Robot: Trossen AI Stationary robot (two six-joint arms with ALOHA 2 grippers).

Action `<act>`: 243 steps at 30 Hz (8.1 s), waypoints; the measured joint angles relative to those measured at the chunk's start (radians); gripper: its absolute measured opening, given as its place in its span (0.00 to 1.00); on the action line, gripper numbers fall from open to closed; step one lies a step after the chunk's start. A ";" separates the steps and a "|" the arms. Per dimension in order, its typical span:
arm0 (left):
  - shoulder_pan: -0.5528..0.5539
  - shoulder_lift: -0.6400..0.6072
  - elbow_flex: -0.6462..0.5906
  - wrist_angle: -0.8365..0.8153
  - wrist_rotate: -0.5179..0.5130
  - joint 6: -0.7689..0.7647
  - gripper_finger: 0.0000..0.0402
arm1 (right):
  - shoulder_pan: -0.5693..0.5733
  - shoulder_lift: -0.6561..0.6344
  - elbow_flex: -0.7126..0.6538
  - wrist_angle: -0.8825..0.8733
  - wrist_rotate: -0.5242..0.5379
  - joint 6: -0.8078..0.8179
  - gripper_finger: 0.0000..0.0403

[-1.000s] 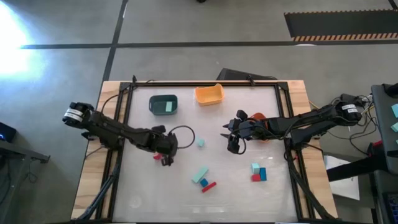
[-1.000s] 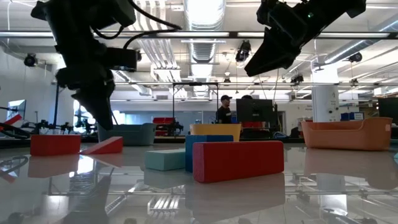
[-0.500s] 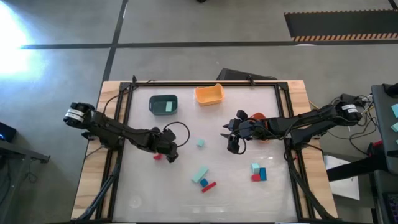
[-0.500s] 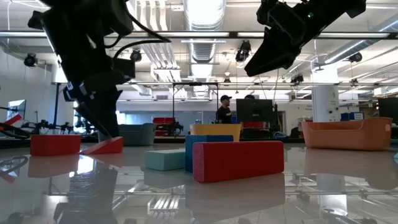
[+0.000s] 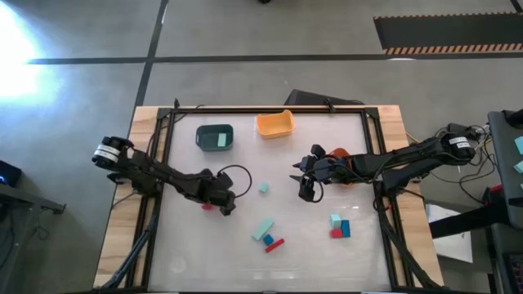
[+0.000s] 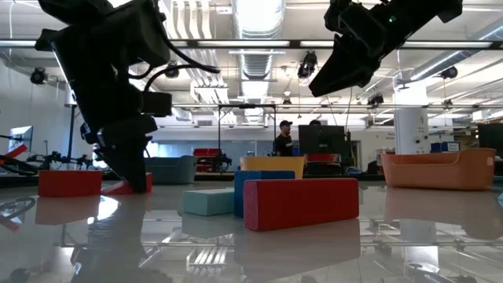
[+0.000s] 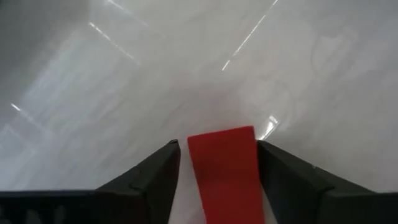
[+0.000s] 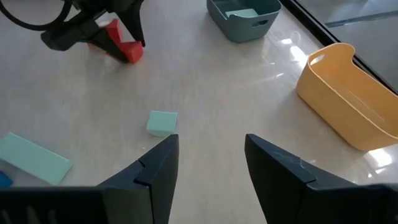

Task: Sort & place blocks by color
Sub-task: Put the orange block into the yellow bin, then put the light blue block into the blue bin

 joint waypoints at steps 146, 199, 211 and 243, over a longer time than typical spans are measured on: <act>0.197 -0.115 -0.018 1.440 0.310 0.843 0.37 | -0.082 0.153 -0.022 0.853 -0.312 -0.375 0.30; 0.210 -0.729 -0.200 0.786 0.009 1.052 0.59 | -0.675 0.882 0.983 -0.614 -0.315 -0.622 0.39; 0.210 -0.719 -0.199 0.791 0.009 1.032 0.59 | -0.668 0.811 0.983 -0.632 -0.321 -0.553 0.50; 0.196 -0.456 -0.190 0.794 0.020 0.711 0.59 | -0.040 -0.153 0.198 -0.289 -0.102 -0.155 0.27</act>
